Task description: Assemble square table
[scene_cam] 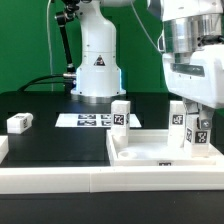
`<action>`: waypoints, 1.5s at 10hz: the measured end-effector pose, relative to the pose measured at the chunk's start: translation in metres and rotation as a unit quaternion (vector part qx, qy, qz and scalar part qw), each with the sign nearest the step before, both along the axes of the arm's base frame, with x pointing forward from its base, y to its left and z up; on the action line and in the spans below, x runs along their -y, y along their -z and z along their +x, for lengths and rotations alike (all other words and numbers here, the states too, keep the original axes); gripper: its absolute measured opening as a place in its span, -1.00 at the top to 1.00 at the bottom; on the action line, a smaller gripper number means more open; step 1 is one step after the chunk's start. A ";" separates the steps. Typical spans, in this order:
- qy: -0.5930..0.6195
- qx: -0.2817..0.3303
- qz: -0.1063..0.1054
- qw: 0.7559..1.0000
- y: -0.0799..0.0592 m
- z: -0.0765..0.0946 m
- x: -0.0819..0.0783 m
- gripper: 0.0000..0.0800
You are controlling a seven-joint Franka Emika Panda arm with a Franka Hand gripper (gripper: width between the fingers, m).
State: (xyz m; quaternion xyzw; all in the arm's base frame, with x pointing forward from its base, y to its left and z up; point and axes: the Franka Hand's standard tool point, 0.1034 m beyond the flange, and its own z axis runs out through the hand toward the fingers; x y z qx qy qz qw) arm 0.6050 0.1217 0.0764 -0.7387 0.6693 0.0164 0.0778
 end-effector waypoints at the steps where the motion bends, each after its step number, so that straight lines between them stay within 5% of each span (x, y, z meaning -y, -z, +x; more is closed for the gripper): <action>1: -0.013 0.002 -0.001 1.000 0.000 0.000 0.000 0.26; 3: -0.074 -0.002 -0.004 0.997 0.000 -0.002 -0.002 -0.53; 8: -0.262 0.024 -0.017 0.965 0.001 -0.002 -0.003 -0.62; 12: -0.459 0.026 -0.049 0.887 0.002 -0.005 -0.001 -0.62; 15: -0.529 0.034 -0.052 0.846 0.002 -0.006 -0.003 -0.62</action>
Offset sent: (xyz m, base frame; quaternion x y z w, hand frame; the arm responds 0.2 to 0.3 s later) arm 0.0023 0.0014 0.0000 -0.0532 0.0109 -0.2809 0.9582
